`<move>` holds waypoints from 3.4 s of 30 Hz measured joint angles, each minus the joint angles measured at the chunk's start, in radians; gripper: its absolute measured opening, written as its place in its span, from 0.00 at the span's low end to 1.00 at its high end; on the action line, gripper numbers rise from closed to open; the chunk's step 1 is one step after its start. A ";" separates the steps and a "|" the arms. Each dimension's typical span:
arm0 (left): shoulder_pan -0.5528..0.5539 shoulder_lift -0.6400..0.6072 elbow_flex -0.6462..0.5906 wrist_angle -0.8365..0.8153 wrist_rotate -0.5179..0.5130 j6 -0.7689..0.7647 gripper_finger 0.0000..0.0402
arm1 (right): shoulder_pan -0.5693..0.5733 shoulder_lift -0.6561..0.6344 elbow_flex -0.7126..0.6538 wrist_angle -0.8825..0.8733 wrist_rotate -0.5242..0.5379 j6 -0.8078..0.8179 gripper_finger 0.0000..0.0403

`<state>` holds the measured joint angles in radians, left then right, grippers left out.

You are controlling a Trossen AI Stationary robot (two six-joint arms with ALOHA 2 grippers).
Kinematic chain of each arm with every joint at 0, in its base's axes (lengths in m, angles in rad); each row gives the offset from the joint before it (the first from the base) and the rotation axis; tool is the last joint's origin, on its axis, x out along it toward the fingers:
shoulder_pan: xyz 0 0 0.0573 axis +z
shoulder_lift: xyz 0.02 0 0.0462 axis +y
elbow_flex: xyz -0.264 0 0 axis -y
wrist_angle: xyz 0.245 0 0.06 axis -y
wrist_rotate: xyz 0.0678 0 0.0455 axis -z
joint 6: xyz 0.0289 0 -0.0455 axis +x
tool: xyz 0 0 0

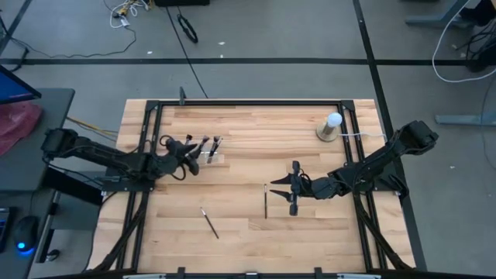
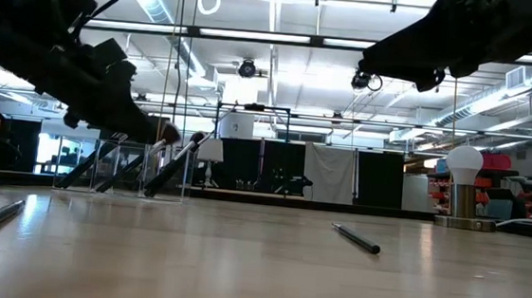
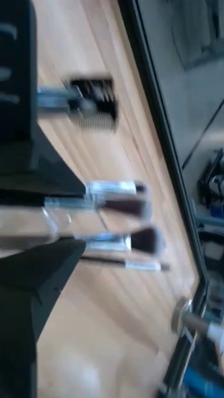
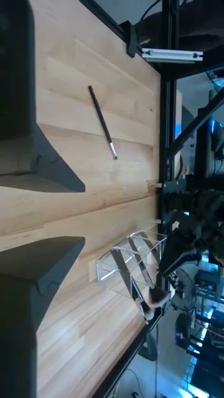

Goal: Pick & Place Makeup Brushes
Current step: Put the black eyeshadow brush into the transparent organizer

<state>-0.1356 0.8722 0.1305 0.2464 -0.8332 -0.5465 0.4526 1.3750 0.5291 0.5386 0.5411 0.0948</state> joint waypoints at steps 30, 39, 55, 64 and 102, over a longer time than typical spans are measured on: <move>-0.116 0.000 0.274 -0.030 0.094 0.266 0.43 | 0.000 0.000 0.000 0.000 -0.002 0.000 0.31; -0.116 0.000 0.274 -0.044 0.094 0.244 0.43 | 0.000 0.000 0.000 0.000 -0.002 0.000 0.31; -0.116 0.000 0.274 -0.043 0.094 0.243 0.43 | 0.000 0.000 0.000 -0.001 -0.002 0.000 0.31; -0.116 0.000 0.274 -0.041 0.098 0.243 0.43 | 0.000 0.001 -0.001 0.081 -0.002 -0.009 0.31; -0.225 0.143 0.274 0.028 0.094 0.152 0.43 | 0.219 -0.116 0.000 -0.275 -0.209 0.395 0.44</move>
<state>-0.3608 1.0156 0.4046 0.2743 -0.7391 -0.3943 0.6720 1.2588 0.5288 0.2637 0.3321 0.4900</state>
